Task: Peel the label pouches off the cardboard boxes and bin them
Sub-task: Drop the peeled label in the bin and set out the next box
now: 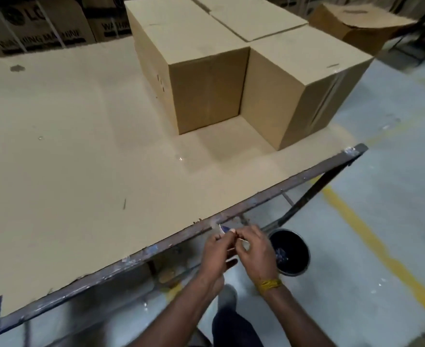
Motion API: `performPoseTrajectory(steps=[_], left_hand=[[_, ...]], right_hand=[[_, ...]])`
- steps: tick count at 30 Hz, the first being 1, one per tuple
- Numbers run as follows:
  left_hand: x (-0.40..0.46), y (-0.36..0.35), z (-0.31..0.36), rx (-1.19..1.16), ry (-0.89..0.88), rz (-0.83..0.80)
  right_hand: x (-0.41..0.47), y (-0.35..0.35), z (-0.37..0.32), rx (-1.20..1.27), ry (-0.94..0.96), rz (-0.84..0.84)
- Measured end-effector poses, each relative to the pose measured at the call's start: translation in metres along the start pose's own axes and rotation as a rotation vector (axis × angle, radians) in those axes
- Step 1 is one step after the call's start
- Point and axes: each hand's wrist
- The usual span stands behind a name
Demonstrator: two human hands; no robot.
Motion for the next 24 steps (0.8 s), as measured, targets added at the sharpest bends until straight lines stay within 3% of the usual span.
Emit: performPoseTrajectory(steps=[4,8,10,13,15,17,24], left_hand=[[-0.002,-0.026,-0.049,-0.004,0.202,0.01],[0.003,-0.058,-0.086,0.04,0.323,0.05],[0.011,-0.079,-0.104,0.072,0.361,0.068],[0.029,-0.117,-0.132,0.139,0.388,0.084],[0.045,-0.147,-0.154,0.179,0.4,0.1],[0.067,-0.178,-0.179,0.217,0.418,0.123],[0.168,-0.275,-0.266,0.284,0.468,0.175]], right_hand=[[-0.041,0.021,0.048,-0.09,-0.015,0.023],[-0.069,0.04,0.093,-0.009,-0.196,0.076],[-0.08,0.048,0.118,0.045,-0.44,0.127],[-0.084,0.052,0.165,0.327,-1.094,0.248],[-0.083,0.051,0.2,0.552,-1.427,0.212],[-0.082,0.048,0.24,0.61,-1.551,0.162],[-0.056,0.019,0.391,0.619,-1.767,0.283]])
Point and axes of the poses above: each hand's wrist, its own x-axis towards the middle knuckle, its own y-axis out of the back of the hand, z = x × y, and after that the axes turned 13 degrees about z, right-handed
